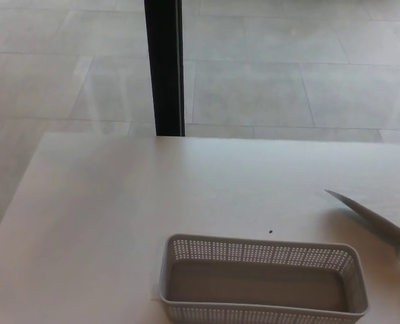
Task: A garden tool is kept on the righthand side and a container is kept on the lefthand side on a desk infront of the robot. the robot uses its right hand to pick up the garden tool and makes a scooping motion inside the container
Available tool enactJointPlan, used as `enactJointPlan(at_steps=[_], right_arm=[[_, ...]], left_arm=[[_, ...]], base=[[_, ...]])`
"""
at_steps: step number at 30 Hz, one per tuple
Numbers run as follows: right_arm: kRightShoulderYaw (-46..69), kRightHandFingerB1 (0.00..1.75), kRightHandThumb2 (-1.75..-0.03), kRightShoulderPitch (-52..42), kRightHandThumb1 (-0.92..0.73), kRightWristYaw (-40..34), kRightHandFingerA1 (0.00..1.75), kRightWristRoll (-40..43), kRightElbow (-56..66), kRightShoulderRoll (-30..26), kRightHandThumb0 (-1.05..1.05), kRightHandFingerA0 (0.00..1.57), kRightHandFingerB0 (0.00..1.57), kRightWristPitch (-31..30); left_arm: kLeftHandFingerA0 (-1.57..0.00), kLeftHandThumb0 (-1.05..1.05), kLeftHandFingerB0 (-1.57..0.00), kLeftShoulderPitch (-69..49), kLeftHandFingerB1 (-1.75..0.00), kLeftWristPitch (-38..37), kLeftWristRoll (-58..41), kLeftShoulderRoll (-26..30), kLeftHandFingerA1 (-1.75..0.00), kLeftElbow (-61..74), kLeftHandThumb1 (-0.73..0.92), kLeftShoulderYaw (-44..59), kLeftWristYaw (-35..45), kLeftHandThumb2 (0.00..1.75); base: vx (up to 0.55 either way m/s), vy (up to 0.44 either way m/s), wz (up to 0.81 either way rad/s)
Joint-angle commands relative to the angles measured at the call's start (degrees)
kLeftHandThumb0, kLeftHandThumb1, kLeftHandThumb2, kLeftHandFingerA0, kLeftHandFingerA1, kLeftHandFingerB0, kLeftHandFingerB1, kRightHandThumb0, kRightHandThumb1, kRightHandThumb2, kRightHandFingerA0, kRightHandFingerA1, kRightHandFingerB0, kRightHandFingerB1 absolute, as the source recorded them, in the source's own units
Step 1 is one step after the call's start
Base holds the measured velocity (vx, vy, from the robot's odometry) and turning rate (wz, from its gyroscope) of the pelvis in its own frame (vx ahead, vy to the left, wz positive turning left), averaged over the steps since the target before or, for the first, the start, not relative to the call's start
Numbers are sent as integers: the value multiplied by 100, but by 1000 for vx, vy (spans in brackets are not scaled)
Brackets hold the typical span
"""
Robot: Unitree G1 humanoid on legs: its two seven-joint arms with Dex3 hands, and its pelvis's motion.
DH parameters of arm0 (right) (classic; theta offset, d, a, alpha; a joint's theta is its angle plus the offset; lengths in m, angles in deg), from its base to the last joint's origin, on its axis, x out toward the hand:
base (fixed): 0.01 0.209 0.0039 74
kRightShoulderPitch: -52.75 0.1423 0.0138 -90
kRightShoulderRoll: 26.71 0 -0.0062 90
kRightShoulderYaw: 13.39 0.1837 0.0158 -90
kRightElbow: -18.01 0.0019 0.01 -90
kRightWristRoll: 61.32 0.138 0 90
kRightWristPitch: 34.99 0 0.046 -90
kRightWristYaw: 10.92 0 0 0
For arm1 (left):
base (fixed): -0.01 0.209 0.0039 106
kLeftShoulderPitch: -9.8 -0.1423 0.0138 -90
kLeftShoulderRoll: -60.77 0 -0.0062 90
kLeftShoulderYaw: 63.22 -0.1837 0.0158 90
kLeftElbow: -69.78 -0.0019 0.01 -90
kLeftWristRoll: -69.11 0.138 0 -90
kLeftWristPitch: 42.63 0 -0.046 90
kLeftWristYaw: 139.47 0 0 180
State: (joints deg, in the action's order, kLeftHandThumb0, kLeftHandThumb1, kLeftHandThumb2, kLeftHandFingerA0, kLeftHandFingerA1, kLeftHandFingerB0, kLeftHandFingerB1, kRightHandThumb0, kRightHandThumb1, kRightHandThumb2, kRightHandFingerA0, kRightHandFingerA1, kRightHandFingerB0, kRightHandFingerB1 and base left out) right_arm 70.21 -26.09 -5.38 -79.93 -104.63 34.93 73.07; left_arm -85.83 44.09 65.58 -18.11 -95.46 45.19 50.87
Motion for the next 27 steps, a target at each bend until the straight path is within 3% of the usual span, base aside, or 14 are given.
enactJointPlan(at_steps=[1,6,10,11,20,27], right_arm=[[32,12,-110,426,-69,63,5,-145,-389,-7,-101,6,10,-224],[-2,20,-108,688,-67,6,13,-245,-674,42,-97,0,6,-452],[-91,28,-105,639,-62,-25,21,-318,-660,174,-88,4,8,-454],[-148,25,-106,600,-66,64,13,-347,-541,209,-93,4,10,-525],[-552,21,-109,521,-70,82,8,-635,-333,386,-100,4,12,-504],[-915,19,-113,568,-71,62,14,-968,-755,318,-101,2,11,-787]], left_arm=[[-59,-61,-51,-97,-47,-170,-16,0,-64,28,64,-15,52,60],[-65,-61,-55,-68,-46,-170,8,0,-62,5,65,-37,28,59],[-62,-60,-52,-44,-45,-156,30,9,-60,-21,65,-71,38,60],[-61,-59,-52,-52,-46,-193,49,14,-59,-8,66,-104,68,60],[-63,-60,-54,-46,-46,-200,16,-8,-61,-29,66,-108,29,60],[-58,-58,-53,1,-46,-162,-62,-15,-62,14,67,-45,41,60]], base=[[0,0,0],[0,0,0],[0,0,0],[0,0,0],[0,0,0],[0,0,0]])
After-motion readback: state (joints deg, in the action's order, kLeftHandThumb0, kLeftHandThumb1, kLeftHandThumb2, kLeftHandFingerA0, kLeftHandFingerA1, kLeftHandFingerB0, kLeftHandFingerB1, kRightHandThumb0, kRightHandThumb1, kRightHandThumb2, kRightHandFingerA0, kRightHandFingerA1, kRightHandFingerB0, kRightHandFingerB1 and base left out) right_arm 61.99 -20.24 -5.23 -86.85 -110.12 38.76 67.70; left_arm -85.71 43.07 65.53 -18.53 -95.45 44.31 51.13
